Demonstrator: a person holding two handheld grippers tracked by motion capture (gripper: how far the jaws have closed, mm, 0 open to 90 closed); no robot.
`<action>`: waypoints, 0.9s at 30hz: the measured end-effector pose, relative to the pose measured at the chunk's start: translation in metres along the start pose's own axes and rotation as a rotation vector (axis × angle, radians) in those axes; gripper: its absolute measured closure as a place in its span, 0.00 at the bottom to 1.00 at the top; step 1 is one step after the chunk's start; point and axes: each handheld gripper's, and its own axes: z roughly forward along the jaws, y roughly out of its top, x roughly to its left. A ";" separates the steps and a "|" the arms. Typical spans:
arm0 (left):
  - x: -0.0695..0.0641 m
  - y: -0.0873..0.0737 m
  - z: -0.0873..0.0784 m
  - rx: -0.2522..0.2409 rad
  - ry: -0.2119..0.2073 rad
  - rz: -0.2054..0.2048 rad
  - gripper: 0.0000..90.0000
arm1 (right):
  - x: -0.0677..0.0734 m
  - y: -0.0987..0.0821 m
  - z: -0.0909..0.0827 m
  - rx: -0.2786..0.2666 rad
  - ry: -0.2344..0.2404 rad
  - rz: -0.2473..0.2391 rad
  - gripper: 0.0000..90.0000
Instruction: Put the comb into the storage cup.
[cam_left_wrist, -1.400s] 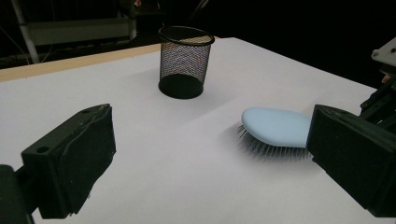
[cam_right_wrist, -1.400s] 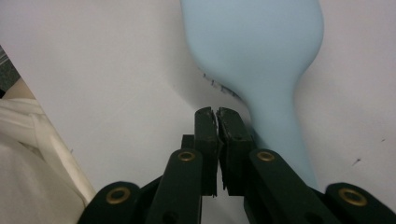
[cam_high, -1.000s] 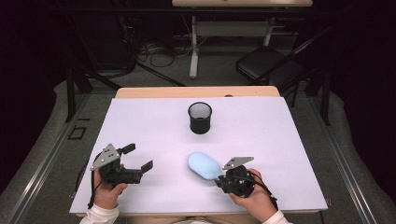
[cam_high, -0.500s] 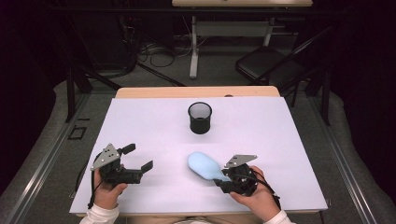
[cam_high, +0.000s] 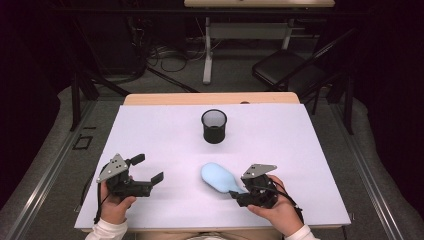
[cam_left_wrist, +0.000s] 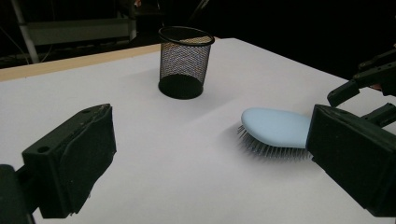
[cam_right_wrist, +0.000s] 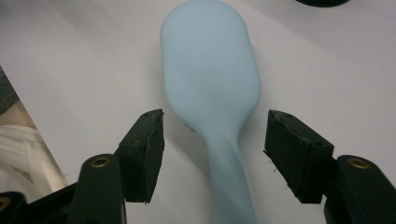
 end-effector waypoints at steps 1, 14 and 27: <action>0.000 0.000 0.000 0.000 0.002 0.000 0.02 | 0.000 0.000 0.000 0.007 -0.003 -0.002 0.37; -0.001 0.000 -0.001 0.001 0.002 -0.002 0.02 | -0.011 0.009 0.004 0.085 -0.019 0.017 0.03; -0.001 0.000 0.000 0.000 0.001 -0.002 0.02 | -0.020 0.012 0.015 0.177 -0.057 -0.033 0.00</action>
